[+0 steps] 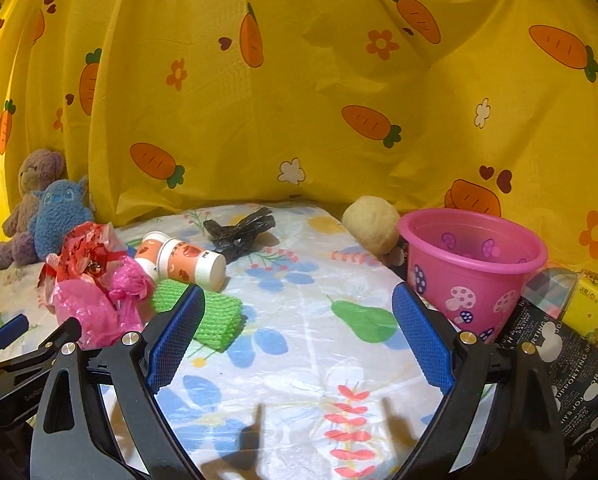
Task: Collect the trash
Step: 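Move both open tools back over the remaining trash on the table, then grasp the pink plastic bag with the left tool, then grasp the red snack wrapper with the right tool, then carry the pink bag and red wrapper over the pink bucket with both tools, then open both tools to drop the pink bag and wrapper into the bucket, then move both open tools back toward the pink bag and cups on the table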
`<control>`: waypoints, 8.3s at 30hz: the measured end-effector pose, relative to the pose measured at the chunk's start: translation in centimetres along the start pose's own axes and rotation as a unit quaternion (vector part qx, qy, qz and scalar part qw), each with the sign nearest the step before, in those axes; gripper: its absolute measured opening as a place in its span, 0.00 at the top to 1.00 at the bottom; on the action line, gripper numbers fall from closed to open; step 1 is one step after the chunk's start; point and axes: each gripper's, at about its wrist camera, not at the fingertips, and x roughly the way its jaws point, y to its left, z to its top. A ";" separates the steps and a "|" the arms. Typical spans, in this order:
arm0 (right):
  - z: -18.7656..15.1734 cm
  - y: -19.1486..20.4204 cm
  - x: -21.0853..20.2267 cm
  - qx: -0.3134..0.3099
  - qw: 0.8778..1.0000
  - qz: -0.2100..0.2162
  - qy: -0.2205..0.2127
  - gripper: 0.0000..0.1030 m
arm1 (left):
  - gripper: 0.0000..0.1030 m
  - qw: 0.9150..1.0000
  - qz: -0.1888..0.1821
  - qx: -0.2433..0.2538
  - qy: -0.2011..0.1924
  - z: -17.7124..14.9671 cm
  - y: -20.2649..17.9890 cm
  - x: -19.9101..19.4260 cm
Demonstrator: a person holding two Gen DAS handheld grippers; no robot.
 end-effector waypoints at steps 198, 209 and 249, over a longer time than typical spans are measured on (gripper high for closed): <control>5.3 -22.9 5.4 0.092 0.983 -0.159 0.001 0.18 | 0.06 0.967 -0.244 0.064 0.016 7.4 -25.3 7.3; 3.8 -17.4 3.2 0.061 0.987 -0.147 -0.018 0.18 | 0.06 0.984 -0.173 0.054 0.003 5.5 -19.1 4.9; 1.0 0.2 5.4 -0.011 0.999 0.033 0.035 0.18 | 0.11 0.995 -0.040 -0.004 0.092 2.9 -2.2 8.4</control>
